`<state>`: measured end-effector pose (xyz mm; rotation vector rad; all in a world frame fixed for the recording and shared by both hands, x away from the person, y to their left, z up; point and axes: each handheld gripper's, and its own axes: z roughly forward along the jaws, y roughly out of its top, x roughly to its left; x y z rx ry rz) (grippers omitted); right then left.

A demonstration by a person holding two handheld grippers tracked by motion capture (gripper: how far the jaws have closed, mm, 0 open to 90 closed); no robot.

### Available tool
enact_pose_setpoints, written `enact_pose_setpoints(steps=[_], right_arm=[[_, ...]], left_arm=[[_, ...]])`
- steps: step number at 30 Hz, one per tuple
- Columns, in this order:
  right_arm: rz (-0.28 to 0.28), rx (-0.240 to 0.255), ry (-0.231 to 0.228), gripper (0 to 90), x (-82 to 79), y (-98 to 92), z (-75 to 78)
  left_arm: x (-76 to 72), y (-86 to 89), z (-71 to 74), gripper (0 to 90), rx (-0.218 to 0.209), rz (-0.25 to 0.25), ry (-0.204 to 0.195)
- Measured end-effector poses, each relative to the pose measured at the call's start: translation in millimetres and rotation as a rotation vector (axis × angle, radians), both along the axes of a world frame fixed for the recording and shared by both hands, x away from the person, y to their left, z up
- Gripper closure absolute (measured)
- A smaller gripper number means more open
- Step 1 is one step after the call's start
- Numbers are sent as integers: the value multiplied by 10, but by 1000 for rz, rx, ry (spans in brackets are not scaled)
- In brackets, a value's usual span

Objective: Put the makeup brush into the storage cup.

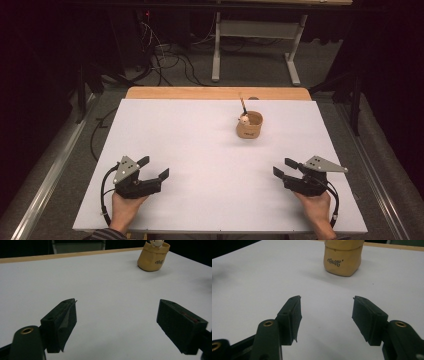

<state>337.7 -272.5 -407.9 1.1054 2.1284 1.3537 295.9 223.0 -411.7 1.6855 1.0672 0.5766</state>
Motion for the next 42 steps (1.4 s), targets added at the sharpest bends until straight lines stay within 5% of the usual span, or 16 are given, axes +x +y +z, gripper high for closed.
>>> enact_pose_setpoints(steps=[42], right_arm=[[-24,64,-34,367,-48,-84,-18]], left_arm=[[3,3,3,167,-7,4,-9]])
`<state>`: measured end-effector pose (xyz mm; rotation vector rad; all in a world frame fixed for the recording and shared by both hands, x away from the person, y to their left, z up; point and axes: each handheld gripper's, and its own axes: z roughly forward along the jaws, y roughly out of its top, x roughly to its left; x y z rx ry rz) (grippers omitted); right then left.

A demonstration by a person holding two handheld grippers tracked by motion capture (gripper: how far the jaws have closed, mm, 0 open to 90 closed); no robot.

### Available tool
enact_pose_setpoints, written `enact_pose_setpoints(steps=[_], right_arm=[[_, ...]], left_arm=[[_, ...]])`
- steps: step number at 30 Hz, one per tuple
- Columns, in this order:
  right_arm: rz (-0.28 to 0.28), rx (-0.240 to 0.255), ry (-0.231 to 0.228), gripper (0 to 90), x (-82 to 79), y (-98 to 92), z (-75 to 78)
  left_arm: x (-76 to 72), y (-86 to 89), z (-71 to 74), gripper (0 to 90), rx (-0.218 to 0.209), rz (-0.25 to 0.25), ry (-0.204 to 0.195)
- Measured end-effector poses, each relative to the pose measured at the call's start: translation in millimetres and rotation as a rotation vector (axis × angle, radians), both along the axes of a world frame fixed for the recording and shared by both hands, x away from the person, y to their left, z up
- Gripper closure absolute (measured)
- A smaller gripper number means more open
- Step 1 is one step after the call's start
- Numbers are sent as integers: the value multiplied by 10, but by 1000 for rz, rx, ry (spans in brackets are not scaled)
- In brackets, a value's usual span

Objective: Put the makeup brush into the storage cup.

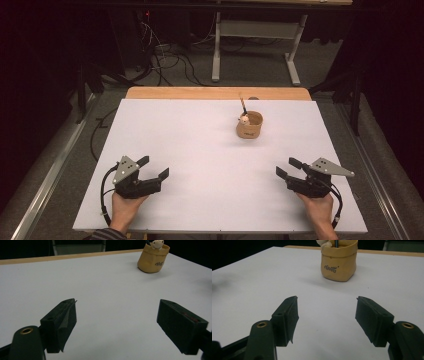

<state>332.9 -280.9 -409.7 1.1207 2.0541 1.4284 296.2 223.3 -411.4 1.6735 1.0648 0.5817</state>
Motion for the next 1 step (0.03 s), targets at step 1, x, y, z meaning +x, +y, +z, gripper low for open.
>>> enact_pose_setpoints(steps=[1], right_arm=[[3,-4,-6,366,-3,-4,2]], left_arm=[[5,0,-2,167,-2,2,-1]])
